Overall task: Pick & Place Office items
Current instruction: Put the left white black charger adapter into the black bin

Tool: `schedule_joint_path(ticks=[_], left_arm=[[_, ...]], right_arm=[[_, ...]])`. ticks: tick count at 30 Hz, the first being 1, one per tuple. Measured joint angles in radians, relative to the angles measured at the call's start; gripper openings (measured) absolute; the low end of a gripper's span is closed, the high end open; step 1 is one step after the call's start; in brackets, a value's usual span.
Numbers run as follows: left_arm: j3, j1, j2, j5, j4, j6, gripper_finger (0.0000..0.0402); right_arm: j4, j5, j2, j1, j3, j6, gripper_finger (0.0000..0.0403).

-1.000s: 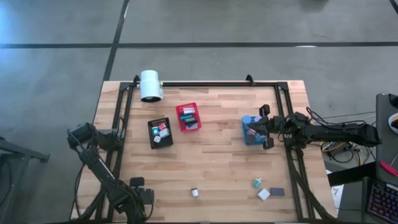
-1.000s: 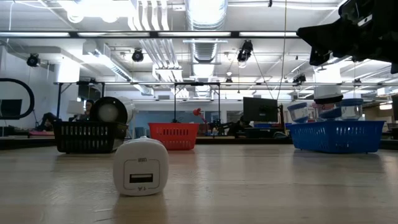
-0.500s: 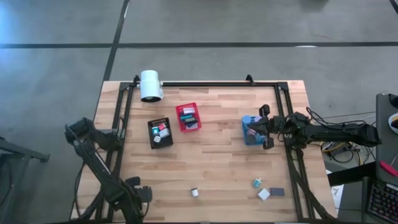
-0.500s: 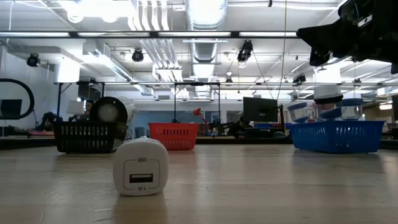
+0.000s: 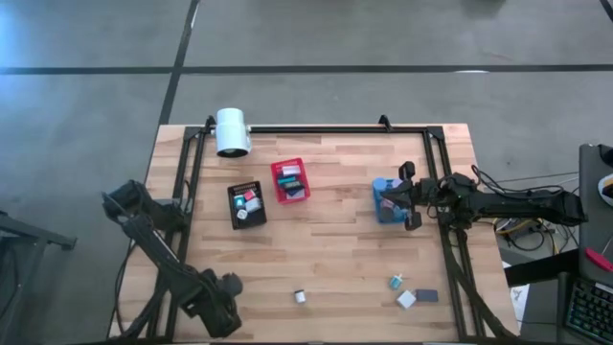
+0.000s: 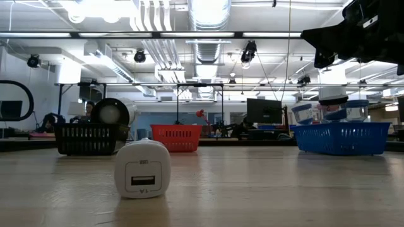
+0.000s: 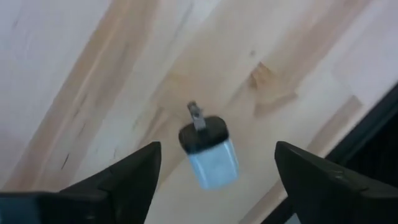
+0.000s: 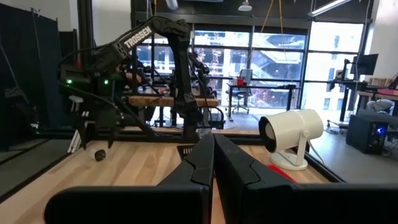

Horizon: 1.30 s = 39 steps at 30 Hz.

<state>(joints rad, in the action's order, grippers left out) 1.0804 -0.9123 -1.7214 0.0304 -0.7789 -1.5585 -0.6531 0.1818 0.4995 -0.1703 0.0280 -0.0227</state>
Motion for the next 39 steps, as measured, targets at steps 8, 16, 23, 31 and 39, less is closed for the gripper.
schedule_joint_path(ticks=[8, 16, 23, 31, 39], left_arm=[[-0.042, 0.015, -0.002, 0.067, 0.013, -0.018, 0.0316], [-0.075, 0.018, -0.002, 0.072, 0.045, -0.025, 0.0313], [-0.091, 0.021, -0.002, 0.067, 0.075, -0.015, 0.0275], [-0.129, 0.032, -0.002, 0.115, 0.165, 0.046, 0.013], [-0.132, 0.131, 0.075, 0.102, 0.167, 0.267, 0.0128]], right_arm=[[-0.011, 0.0, 0.0, 0.0, 0.0, 0.009, 0.0008], [-0.011, -0.001, 0.0, 0.0, 0.0, 0.015, 0.0008], [-0.011, -0.002, 0.0, 0.0, 0.0, 0.018, 0.0008], [-0.01, -0.002, 0.0, 0.0, 0.0, 0.018, 0.0008], [-0.009, -0.002, 0.0, 0.0, 0.0, -0.001, 0.0008]])
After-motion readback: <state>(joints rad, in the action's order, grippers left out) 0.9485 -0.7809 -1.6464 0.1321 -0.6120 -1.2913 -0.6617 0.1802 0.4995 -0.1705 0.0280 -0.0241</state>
